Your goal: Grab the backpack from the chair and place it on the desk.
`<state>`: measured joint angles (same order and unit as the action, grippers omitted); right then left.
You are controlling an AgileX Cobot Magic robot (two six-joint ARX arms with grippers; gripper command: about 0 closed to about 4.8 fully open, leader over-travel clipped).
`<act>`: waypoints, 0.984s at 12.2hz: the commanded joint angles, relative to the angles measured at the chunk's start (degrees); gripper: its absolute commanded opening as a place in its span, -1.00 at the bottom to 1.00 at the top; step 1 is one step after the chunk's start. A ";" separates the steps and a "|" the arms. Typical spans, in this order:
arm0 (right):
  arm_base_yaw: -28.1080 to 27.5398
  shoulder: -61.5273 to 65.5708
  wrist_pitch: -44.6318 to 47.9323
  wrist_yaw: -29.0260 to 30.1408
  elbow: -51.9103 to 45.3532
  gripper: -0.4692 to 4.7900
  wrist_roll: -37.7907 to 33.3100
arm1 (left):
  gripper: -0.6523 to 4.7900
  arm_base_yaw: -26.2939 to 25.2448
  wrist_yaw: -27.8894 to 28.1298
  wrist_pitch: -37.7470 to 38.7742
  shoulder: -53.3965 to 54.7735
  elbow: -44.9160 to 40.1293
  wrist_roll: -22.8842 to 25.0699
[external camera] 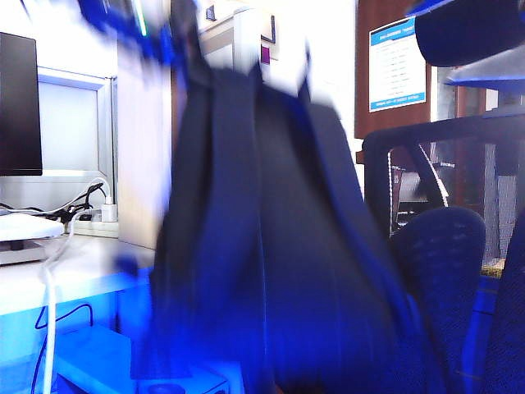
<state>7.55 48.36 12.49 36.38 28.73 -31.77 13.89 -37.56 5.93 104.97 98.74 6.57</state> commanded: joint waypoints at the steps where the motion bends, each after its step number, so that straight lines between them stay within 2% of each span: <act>1: 0.11 -0.83 1.03 5.22 0.52 0.82 2.08 | -0.78 -0.83 8.57 -16.06 -10.71 2.91 0.52; 5: 0.13 -3.26 1.20 8.24 1.68 0.82 3.30 | -0.78 -7.82 14.62 -16.24 -18.45 2.91 1.99; 10: 3.04 -4.28 1.38 10.03 2.62 0.82 3.30 | -0.78 -26.40 15.69 -15.91 -22.03 4.90 1.31; 11: 3.91 -4.33 1.44 9.75 2.73 0.82 3.32 | -0.78 -31.89 15.74 -15.93 -21.94 6.88 0.68; 12: 3.96 -4.33 1.38 9.88 2.73 0.82 3.30 | -0.78 -35.15 15.69 -16.44 -21.14 8.26 -1.07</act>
<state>11.42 44.14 12.99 46.24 31.09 -28.80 -19.84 -23.42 2.42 84.73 104.16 7.53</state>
